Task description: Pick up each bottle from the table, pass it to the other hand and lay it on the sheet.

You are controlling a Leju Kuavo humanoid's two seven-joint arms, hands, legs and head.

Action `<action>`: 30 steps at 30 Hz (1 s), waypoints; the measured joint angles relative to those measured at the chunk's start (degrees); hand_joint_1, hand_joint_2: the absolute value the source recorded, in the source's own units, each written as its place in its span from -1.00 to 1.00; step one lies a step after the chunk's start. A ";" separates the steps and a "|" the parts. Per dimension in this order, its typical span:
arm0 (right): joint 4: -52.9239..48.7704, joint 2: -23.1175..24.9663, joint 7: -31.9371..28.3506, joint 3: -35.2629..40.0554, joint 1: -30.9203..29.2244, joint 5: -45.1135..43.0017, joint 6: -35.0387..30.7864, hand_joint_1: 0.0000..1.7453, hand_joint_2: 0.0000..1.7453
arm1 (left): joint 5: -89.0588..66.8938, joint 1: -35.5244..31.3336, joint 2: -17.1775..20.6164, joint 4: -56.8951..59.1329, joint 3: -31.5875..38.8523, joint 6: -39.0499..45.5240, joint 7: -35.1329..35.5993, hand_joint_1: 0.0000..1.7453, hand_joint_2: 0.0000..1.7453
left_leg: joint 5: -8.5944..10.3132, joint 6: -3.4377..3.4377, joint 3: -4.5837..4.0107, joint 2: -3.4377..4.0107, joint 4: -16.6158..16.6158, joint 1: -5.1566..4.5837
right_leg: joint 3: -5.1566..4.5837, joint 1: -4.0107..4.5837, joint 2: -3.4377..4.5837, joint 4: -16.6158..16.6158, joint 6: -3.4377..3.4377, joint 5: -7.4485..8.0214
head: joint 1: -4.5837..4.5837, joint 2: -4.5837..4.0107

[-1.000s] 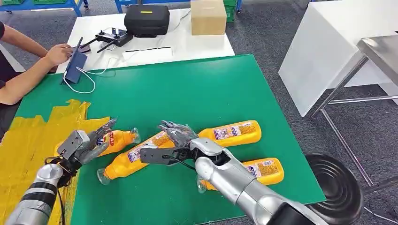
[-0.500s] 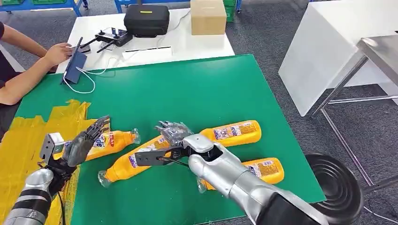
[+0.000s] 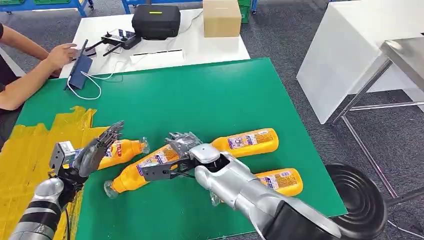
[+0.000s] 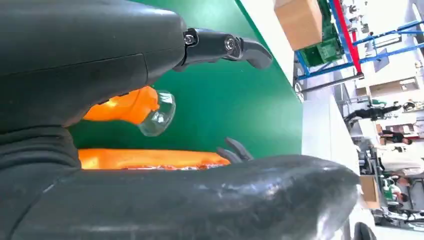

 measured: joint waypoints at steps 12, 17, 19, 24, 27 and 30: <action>3.67 1.36 -0.09 0.72 -0.04 1.01 -0.37 -1.00 1.00 | 0.22 0.30 -0.72 -1.13 -1.05 -0.06 -0.24 -1.00 -1.00 | 0.00 0.00 0.00 0.00 0.00 0.00 | 0.00 0.00 0.00 0.00 0.00 0.00 | 0.00 0.00; 4.59 1.53 -0.11 0.74 -0.06 1.01 -0.72 -1.00 1.00 | 0.22 0.38 -0.98 -1.55 -1.66 -0.04 -0.31 -1.00 -1.00 | 0.00 0.00 0.00 0.00 0.00 0.00 | 0.00 0.00 0.00 0.00 0.00 0.00 | 0.00 0.00; 4.83 1.55 -0.11 0.74 -0.08 1.01 -0.74 -1.00 1.00 | 0.22 0.39 -1.07 -1.57 -1.77 -0.04 -0.31 -1.00 -1.00 | 0.00 0.00 0.00 0.00 0.00 0.00 | 0.00 0.00 0.00 0.00 0.00 0.00 | 0.00 0.00; 5.83 1.88 -0.28 0.74 -0.08 1.51 -0.52 1.00 1.00 | 0.55 0.69 -1.16 -1.97 -2.03 -0.24 -0.63 -1.00 -1.00 | 0.00 0.00 0.00 0.00 0.00 0.00 | 0.00 0.00 0.00 0.00 0.00 0.00 | -0.02 0.00; 7.06 1.92 -1.42 1.14 -0.24 2.54 2.32 1.00 1.00 | 0.74 0.85 -1.29 -2.10 -2.36 -0.72 -1.01 -1.00 -1.00 | 0.00 0.00 0.01 0.00 0.00 0.00 | 0.00 0.00 0.00 -0.01 0.00 0.00 | -0.02 0.00; 8.59 1.92 -2.32 1.99 -0.26 3.04 4.48 1.00 1.00 | 0.83 0.84 -1.53 -2.10 -2.69 -0.74 -1.42 -1.00 -1.00 | 0.00 0.00 0.02 0.00 0.00 0.00 | 0.00 0.00 0.00 -0.01 0.00 0.00 | -0.02 0.00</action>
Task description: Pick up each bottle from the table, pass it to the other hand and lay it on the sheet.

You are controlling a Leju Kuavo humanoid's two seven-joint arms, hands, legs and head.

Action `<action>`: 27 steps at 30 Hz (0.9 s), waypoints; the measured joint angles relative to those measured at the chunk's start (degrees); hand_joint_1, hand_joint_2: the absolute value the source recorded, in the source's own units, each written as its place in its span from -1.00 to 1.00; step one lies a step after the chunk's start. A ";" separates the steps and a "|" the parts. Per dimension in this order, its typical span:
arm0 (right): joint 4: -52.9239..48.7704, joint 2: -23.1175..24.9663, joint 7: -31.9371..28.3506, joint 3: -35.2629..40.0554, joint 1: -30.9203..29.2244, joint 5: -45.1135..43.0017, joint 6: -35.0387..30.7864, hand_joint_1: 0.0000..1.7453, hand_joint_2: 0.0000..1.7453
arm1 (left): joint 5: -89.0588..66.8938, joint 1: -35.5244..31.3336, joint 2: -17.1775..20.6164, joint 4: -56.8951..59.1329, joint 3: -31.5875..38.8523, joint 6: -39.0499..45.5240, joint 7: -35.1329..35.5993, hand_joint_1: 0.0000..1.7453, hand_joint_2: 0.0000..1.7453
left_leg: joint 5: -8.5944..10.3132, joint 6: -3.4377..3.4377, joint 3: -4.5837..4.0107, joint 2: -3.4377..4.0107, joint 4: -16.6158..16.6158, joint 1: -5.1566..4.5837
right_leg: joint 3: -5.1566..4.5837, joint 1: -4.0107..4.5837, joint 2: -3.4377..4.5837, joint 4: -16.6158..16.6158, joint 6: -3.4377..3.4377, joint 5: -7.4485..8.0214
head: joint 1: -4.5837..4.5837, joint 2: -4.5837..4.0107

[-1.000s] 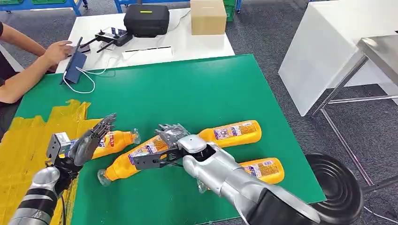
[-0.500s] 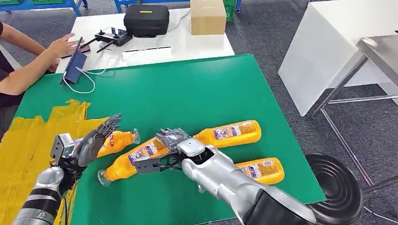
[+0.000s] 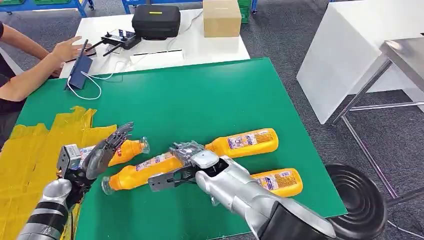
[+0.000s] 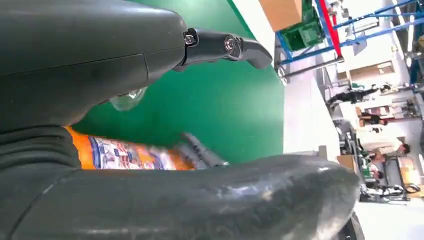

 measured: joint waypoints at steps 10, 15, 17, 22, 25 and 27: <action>1.90 0.11 -0.61 0.87 -0.09 0.90 -0.02 1.00 1.00 | 1.38 0.19 -0.44 -0.96 -0.74 -0.46 -0.33 -1.00 -1.00 | 0.00 0.00 0.15 0.04 0.00 0.00 | 0.11 0.00 0.03 -0.01 0.00 0.00 | 0.00 0.00; 2.38 0.24 -0.33 1.53 0.17 2.38 -0.64 1.00 1.00 | 2.16 0.36 -0.63 -1.66 -0.98 -0.44 -0.31 -1.00 -1.00 | -0.01 0.00 0.32 0.05 0.00 0.00 | 0.26 0.00 0.03 -0.02 -0.01 0.00 | 0.02 0.00; 2.53 0.26 -0.20 1.81 0.23 2.56 -0.90 1.00 1.00 | 2.21 0.35 -0.70 -1.86 -1.11 -0.41 -0.31 -1.00 -1.00 | -0.02 0.00 0.39 0.05 0.00 0.00 | 0.33 0.00 0.03 -0.02 -0.01 -0.01 | 0.00 0.00; 2.97 0.33 1.51 1.81 0.59 1.68 -2.45 1.00 1.00 | 2.21 0.36 -0.85 -1.86 -1.33 0.07 0.09 -1.00 -1.00 | -0.02 0.01 0.47 0.06 0.00 0.00 | 0.40 -0.01 0.04 -0.03 -0.02 0.00 | 0.00 0.00; 3.01 0.37 1.75 1.79 0.63 1.62 -2.52 1.00 1.00 | 2.21 0.37 -0.92 -1.86 -1.40 0.07 0.20 -1.00 -1.00 | -0.01 0.01 0.51 0.07 0.00 0.00 | 0.44 0.00 0.04 -0.03 -0.02 0.00 | 0.00 0.00; 3.15 0.39 1.79 1.75 0.63 1.60 -2.54 1.00 1.00 | 2.21 0.37 -0.94 -1.86 -1.46 0.09 0.20 -1.00 -1.00 | -0.01 0.00 0.54 0.06 0.00 0.00 | 0.48 0.00 0.04 -0.03 -0.02 0.00 | 0.00 0.00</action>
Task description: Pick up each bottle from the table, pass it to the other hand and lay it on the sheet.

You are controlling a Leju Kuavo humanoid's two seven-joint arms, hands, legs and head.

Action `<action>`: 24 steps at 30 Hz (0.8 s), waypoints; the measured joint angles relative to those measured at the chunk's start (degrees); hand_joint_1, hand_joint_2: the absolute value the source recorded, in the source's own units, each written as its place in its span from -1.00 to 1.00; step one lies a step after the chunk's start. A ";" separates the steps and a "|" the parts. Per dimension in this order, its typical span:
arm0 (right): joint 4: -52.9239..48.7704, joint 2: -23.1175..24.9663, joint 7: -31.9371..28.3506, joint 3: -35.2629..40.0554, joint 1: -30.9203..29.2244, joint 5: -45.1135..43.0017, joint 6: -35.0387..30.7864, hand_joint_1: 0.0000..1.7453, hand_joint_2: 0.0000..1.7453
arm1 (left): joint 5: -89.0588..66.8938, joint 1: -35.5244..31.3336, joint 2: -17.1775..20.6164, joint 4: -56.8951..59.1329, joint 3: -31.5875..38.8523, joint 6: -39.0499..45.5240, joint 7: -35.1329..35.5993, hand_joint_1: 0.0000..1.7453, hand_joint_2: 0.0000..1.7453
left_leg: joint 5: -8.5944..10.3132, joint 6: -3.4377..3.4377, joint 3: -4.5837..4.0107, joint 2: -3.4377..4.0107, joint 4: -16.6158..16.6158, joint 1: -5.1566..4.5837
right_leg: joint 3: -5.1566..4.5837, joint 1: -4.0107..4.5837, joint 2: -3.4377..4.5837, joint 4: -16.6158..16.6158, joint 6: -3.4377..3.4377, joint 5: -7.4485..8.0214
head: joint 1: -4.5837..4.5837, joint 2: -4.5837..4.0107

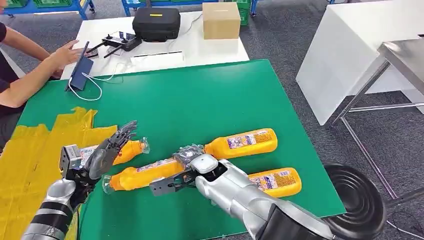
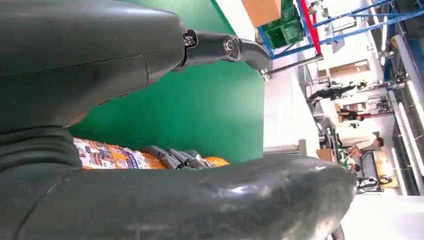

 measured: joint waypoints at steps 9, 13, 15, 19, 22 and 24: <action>-0.26 -0.74 1.31 -5.73 1.79 -7.35 -14.32 1.00 1.00 | 3.67 3.87 -1.07 -3.32 2.60 4.94 2.84 -1.00 -1.00 | 0.01 0.01 -0.21 0.00 0.00 0.00 | -0.13 0.00 0.00 0.01 0.01 0.01 | 0.04 0.02; -12.58 -3.87 -2.54 -14.28 7.02 -15.26 -15.69 1.00 1.00 | 11.11 10.51 -5.89 -12.93 10.63 12.52 3.32 -1.00 -1.00 | -0.01 0.02 -0.41 0.17 0.02 0.00 | -0.36 0.00 0.11 0.01 0.01 0.02 | -0.02 0.00; -19.90 -5.55 -2.60 -18.09 9.89 -18.18 -14.23 1.00 1.00 | 12.17 12.02 -10.07 -18.41 16.74 23.70 0.84 -1.00 -1.00 | -0.02 0.02 -0.60 0.05 0.02 0.01 | -0.50 0.01 0.02 -0.01 0.03 0.00 | 0.11 0.00; -29.12 -7.56 -2.60 -20.66 13.89 -20.50 -13.18 1.00 1.00 | 13.03 13.25 -15.37 -28.16 27.61 42.24 -5.97 -1.00 -1.00 | -0.08 0.00 -0.73 0.12 0.02 0.01 | -0.68 0.01 0.09 -0.02 0.02 -0.01 | 0.07 0.00; -32.16 -8.28 -2.84 -20.70 15.50 -21.51 -13.38 1.00 1.00 | 15.34 13.82 -18.06 -33.17 32.99 46.13 -7.63 -1.00 -1.00 | -0.08 0.00 -0.76 0.09 0.01 0.01 | -0.70 0.01 0.07 -0.03 0.02 -0.02 | 0.04 0.02; -33.46 -8.63 -3.02 -20.70 16.07 -21.66 -13.51 1.00 1.00 | 15.67 13.99 -19.10 -34.89 34.91 46.77 -7.67 -1.00 -1.00 | -0.07 -0.01 -0.76 0.09 0.01 0.01 | -0.70 0.01 0.07 -0.03 0.01 -0.02 | 0.06 0.00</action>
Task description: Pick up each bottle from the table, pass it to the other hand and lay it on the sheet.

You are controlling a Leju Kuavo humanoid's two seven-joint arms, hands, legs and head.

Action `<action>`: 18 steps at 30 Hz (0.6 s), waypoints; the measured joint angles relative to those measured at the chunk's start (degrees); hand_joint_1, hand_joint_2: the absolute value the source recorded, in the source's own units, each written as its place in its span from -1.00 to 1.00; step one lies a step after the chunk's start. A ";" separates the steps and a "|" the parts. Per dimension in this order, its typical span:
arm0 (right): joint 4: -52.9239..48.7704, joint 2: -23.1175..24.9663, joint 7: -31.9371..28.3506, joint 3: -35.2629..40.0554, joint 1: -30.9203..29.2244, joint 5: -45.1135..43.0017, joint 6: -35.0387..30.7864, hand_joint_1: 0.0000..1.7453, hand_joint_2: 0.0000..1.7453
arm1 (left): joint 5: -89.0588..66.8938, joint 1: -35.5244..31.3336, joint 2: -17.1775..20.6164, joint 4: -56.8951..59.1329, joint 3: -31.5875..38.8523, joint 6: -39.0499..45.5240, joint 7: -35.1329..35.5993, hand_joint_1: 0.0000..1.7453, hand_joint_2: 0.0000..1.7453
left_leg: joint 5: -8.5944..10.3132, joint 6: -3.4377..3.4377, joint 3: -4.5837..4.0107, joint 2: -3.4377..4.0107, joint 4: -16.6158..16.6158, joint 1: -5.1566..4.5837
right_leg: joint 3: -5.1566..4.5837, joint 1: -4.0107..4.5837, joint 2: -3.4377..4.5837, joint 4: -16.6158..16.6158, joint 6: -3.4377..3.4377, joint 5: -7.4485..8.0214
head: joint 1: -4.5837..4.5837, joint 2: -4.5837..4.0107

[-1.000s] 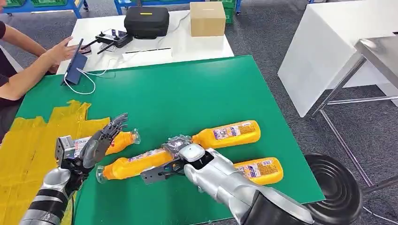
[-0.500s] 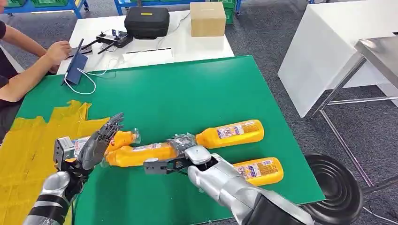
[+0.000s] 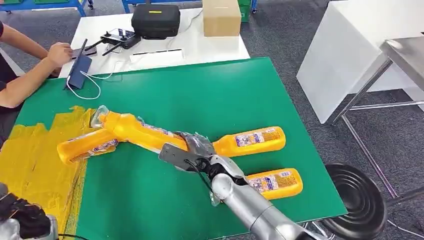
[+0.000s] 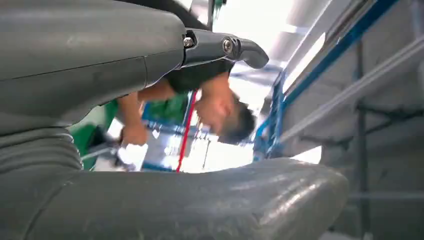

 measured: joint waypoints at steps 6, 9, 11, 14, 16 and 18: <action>-2.76 -1.07 -0.15 -0.24 1.51 -1.20 -1.36 1.00 1.00 | 2.50 0.61 -1.38 -1.37 0.45 -4.36 5.48 -1.00 1.00 | 0.03 0.00 0.07 0.00 0.00 -0.01 | 0.04 -0.01 0.00 0.00 0.00 0.01 | -0.02 0.00; -4.42 -1.93 -0.11 -0.77 2.47 -1.55 -1.95 1.00 1.00 | 9.13 1.55 -1.07 -0.37 -2.57 -18.03 15.62 -1.00 1.00 | 0.03 0.00 0.06 0.00 0.00 -0.02 | 0.04 -0.02 0.00 0.00 0.01 0.01 | -0.02 0.00; -5.36 -2.38 -0.26 -1.27 2.95 -1.55 -1.95 1.00 1.00 | 15.97 2.46 -0.19 1.19 -5.65 -29.40 21.56 -1.00 1.00 | 0.02 0.01 0.04 0.01 0.00 -0.03 | 0.03 -0.03 0.01 0.00 0.01 0.02 | 0.00 0.00; -6.54 -2.86 -0.61 -1.86 3.25 -1.55 -1.90 1.00 1.00 | 21.16 4.01 1.10 3.70 -10.13 -38.12 24.37 -1.00 1.00 | -0.01 0.00 0.04 0.08 0.00 -0.03 | 0.02 -0.04 0.03 0.00 0.02 0.02 | 0.00 0.00; -6.98 -2.97 -0.63 -2.10 3.33 -1.55 -1.90 1.00 1.00 | 21.46 4.66 1.51 4.68 -11.26 -38.62 24.65 -1.00 1.00 | -0.01 0.00 0.02 0.06 0.00 -0.03 | -0.02 -0.03 0.03 0.00 0.02 0.01 | -0.02 0.00; -7.28 -3.00 -0.70 -2.23 3.45 -1.55 -1.88 1.00 1.00 | 22.25 5.19 1.95 5.18 -11.87 -39.35 25.12 -1.00 1.00 | -0.01 0.00 0.01 0.04 0.00 -0.03 | -0.02 -0.02 0.01 0.00 0.01 0.01 | -0.02 0.00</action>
